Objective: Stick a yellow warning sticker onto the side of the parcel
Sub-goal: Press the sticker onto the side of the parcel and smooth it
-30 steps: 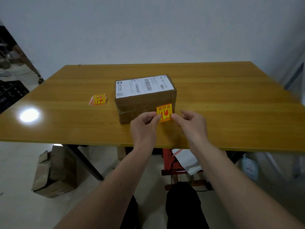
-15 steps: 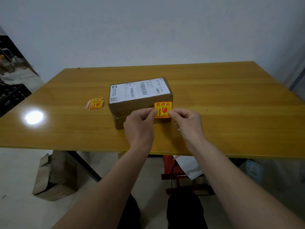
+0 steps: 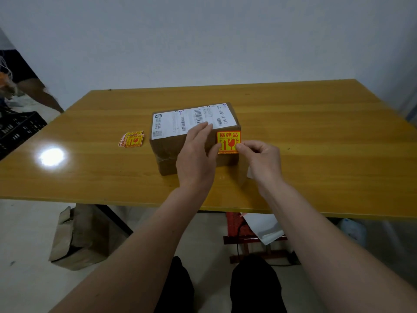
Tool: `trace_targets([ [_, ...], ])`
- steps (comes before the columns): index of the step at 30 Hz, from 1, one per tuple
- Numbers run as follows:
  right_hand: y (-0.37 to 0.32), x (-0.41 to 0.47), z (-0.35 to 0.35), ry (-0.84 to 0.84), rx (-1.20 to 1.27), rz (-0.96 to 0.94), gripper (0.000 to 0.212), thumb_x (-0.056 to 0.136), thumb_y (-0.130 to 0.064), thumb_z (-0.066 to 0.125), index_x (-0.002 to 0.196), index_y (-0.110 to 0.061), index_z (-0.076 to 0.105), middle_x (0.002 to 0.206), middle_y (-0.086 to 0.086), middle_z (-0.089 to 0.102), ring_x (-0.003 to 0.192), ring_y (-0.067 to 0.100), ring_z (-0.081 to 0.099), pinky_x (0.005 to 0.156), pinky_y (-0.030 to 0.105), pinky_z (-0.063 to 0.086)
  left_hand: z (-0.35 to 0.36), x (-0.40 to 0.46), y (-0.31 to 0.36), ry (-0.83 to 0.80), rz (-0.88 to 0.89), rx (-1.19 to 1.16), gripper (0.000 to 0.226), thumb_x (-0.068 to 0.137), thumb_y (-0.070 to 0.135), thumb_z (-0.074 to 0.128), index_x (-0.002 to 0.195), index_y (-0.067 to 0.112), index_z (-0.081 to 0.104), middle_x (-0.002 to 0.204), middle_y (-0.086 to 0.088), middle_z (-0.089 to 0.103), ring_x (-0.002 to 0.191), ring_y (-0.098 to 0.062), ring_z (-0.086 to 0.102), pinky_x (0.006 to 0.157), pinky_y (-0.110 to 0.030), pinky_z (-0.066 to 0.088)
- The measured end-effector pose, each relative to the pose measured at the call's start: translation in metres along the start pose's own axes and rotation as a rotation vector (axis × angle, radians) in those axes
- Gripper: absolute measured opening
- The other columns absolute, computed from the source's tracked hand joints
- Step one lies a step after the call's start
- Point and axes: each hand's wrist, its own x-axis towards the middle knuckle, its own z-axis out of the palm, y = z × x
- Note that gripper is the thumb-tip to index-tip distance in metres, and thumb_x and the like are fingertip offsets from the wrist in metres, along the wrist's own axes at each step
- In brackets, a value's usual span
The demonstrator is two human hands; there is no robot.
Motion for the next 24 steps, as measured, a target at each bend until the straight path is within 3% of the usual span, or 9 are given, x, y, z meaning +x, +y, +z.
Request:
trace_targets([
  [3,0.0000,0.0028,0.0001,-0.003,-0.023,-0.018,0.013,0.086,-0.014,0.066,0.096,-0.010,0.073,0.082,-0.009,0.067,0.077,-0.002,0.059,0.059,0.000,0.045,-0.0001,0.0019,0.0016,0.023,-0.018,-0.024,0.047,0.083,0.021,0.068,0.127,0.017,0.054,0.132,0.003,0.054,0.119,-0.013,0.051,0.090,-0.035,0.051],
  [8,0.0023,0.0047,0.0010,-0.001,-0.030,-0.030,0.014,0.085,-0.014,0.067,0.097,-0.010,0.073,0.082,-0.009,0.067,0.078,-0.001,0.060,0.060,0.000,0.046,0.0015,0.0018,0.0024,0.049,-0.028,-0.036,0.045,0.081,0.021,0.070,0.124,0.019,0.056,0.129,0.004,0.056,0.104,-0.018,0.060,0.079,-0.037,0.055],
  [12,0.0038,0.0053,0.0040,-0.016,-0.007,-0.025,0.006,0.084,-0.014,0.068,0.087,-0.015,0.073,0.082,-0.005,0.069,0.081,0.006,0.063,0.069,0.011,0.051,0.0017,0.0037,0.0031,0.067,-0.039,-0.021,0.041,0.082,0.022,0.069,0.121,0.018,0.059,0.126,0.005,0.058,0.110,-0.013,0.057,0.081,-0.023,0.047],
  [19,0.0028,0.0065,0.0074,0.004,-0.013,-0.017,0.009,0.086,-0.015,0.067,0.091,-0.014,0.073,0.081,-0.010,0.068,0.078,-0.001,0.061,0.059,0.001,0.047,0.0011,0.0059,0.0035,0.092,-0.037,-0.030,0.035,0.081,0.021,0.069,0.116,0.018,0.062,0.120,0.003,0.061,0.097,-0.019,0.062,0.077,-0.033,0.054],
  [24,0.0017,0.0080,0.0076,0.031,-0.082,-0.050,0.009,0.086,-0.016,0.066,0.091,-0.013,0.074,0.076,-0.014,0.065,0.073,-0.002,0.059,0.061,0.005,0.047,0.0027,0.0058,0.0033,0.094,-0.025,-0.022,0.034,0.081,0.021,0.070,0.115,0.017,0.062,0.119,0.003,0.062,0.092,-0.021,0.064,0.074,-0.033,0.054],
])
